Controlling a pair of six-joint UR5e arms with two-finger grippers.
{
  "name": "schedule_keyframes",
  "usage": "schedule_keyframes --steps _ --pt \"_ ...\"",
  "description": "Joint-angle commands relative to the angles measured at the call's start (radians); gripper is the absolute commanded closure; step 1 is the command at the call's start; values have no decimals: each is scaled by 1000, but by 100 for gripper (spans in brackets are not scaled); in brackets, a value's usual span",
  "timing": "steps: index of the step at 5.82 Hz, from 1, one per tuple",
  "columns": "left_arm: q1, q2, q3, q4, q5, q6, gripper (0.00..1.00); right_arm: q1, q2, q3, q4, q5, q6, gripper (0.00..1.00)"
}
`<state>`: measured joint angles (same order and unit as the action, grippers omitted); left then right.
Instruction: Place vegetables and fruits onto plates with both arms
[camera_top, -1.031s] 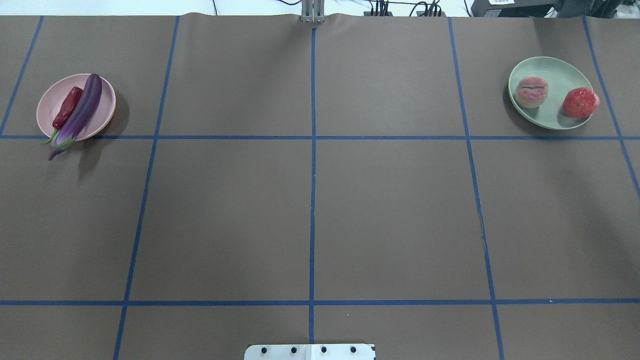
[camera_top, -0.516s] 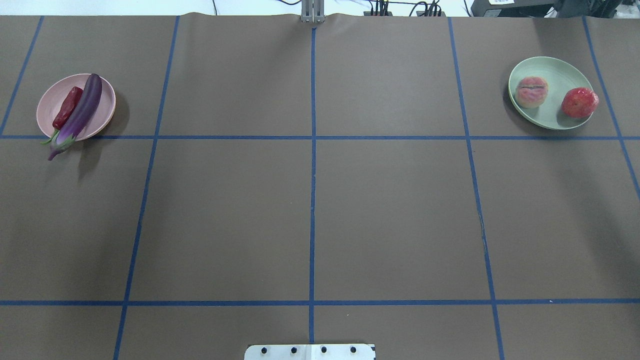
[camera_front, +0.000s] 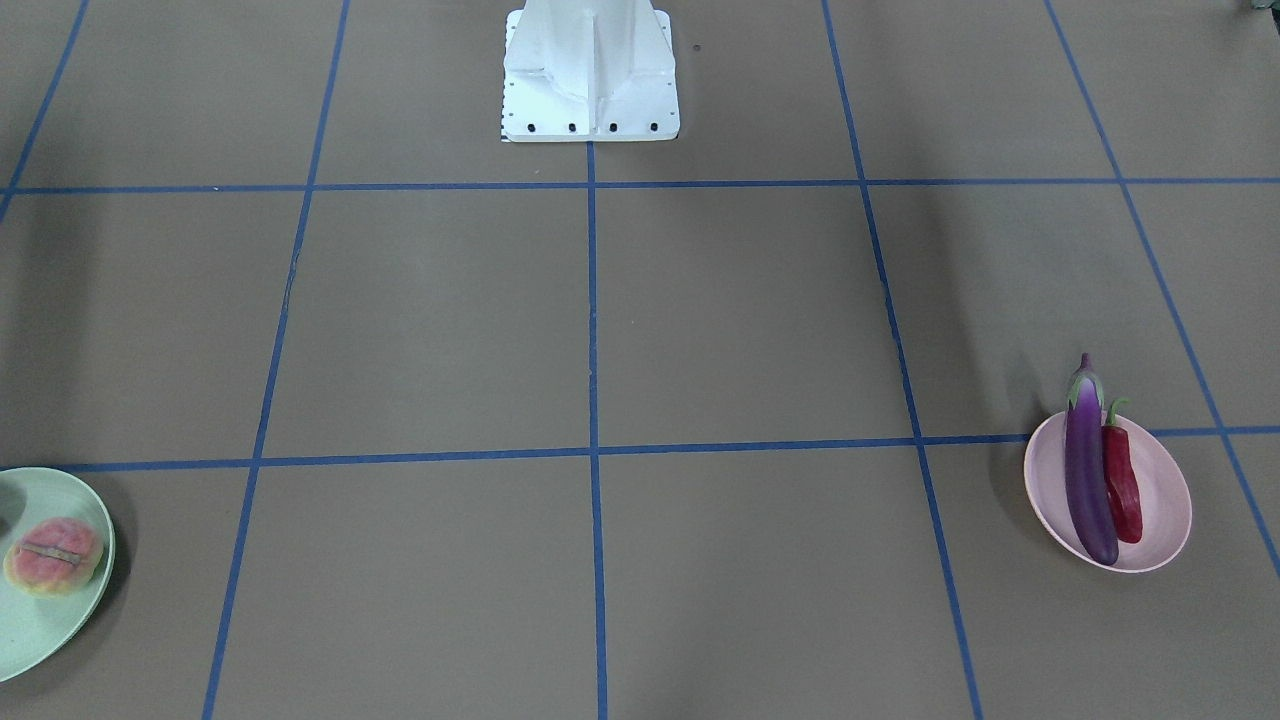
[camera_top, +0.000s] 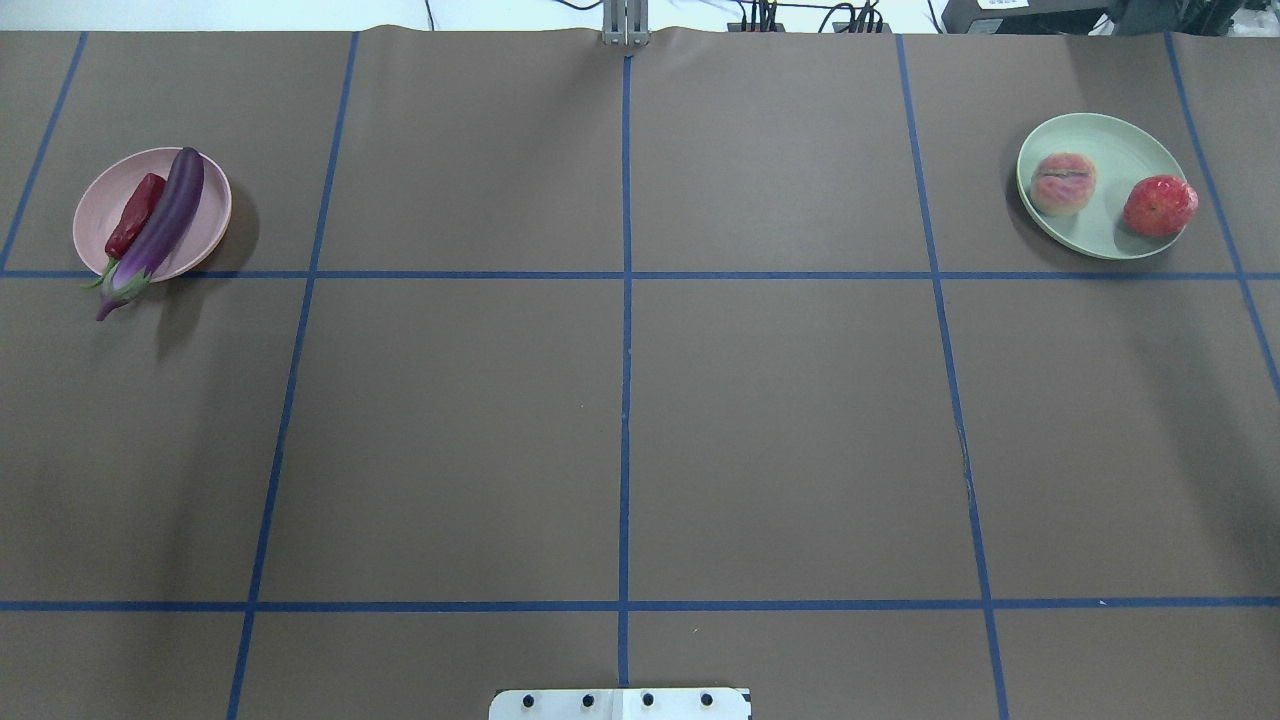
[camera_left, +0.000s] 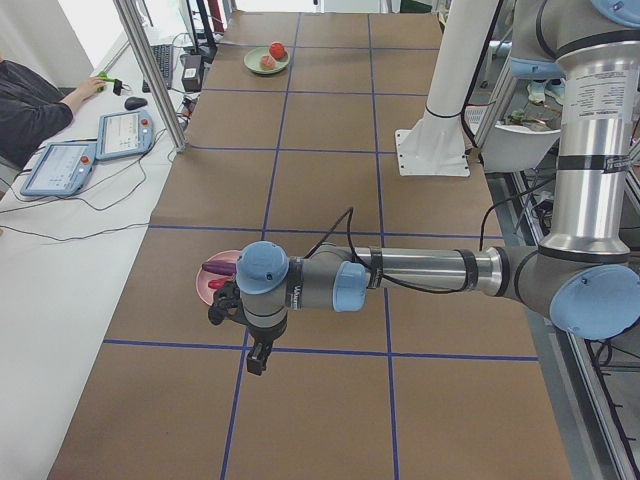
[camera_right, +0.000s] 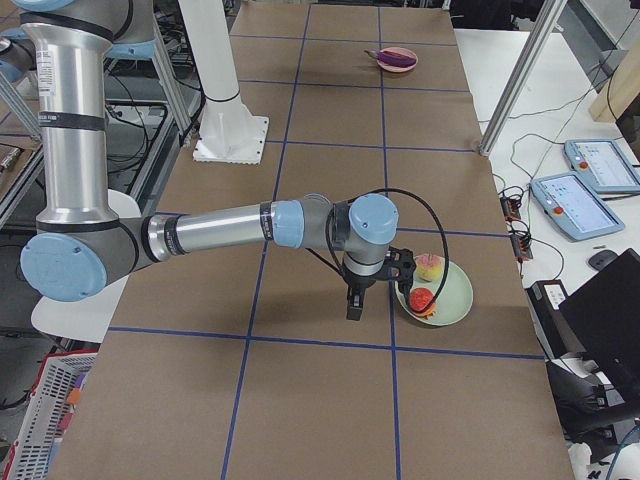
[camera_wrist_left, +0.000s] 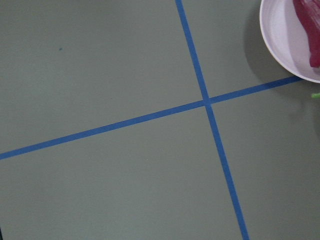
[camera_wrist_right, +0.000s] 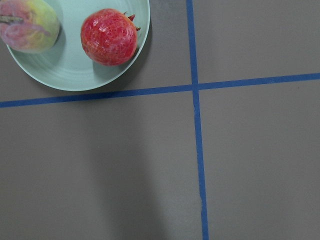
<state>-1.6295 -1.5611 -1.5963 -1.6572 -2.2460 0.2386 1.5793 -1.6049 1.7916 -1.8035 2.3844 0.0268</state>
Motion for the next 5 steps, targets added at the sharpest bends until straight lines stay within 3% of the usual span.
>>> schedule_keyframes --steps 1,5 --pt "43 -46 -17 25 31 -101 0 16 -35 -3 0 10 -16 0" --pt "74 -77 -17 95 32 -104 0 22 -59 -8 3 21 -38 0"
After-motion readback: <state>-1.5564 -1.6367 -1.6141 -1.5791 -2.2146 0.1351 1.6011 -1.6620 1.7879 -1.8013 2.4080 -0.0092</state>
